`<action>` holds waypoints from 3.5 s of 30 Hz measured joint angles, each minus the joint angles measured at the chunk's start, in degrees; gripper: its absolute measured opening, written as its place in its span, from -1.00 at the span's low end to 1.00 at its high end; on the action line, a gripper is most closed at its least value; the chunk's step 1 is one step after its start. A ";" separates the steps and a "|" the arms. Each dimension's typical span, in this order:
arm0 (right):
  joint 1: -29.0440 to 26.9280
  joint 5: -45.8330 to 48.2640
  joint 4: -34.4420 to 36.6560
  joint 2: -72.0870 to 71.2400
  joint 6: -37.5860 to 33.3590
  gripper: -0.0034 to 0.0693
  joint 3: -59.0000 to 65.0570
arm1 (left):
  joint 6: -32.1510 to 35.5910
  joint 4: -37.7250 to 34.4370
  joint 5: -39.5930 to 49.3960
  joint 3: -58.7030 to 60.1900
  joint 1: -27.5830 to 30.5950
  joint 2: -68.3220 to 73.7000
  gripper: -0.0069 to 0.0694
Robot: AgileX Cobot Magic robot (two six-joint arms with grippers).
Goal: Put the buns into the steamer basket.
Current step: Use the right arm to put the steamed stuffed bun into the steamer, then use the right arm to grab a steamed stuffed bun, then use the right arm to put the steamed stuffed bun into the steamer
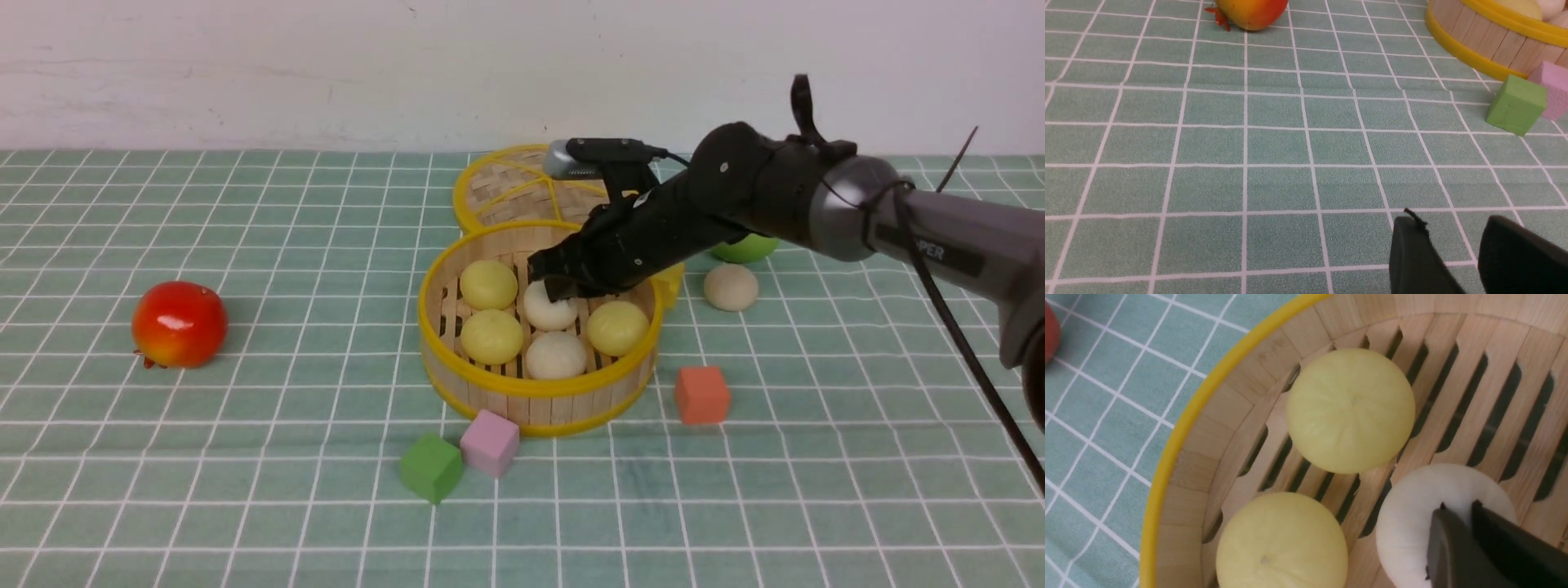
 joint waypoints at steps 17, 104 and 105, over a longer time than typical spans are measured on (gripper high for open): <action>-2.50 12.59 -18.17 -4.87 6.64 0.03 -7.39 | 0.00 0.00 0.00 0.04 0.00 0.00 -0.19; -0.35 3.33 -23.13 3.29 18.39 -0.87 -9.06 | 0.00 0.00 0.00 0.04 0.00 0.00 -0.19; -0.35 3.33 -23.13 3.29 18.39 -0.86 -9.06 | 0.00 0.00 0.00 0.04 0.00 0.00 -0.19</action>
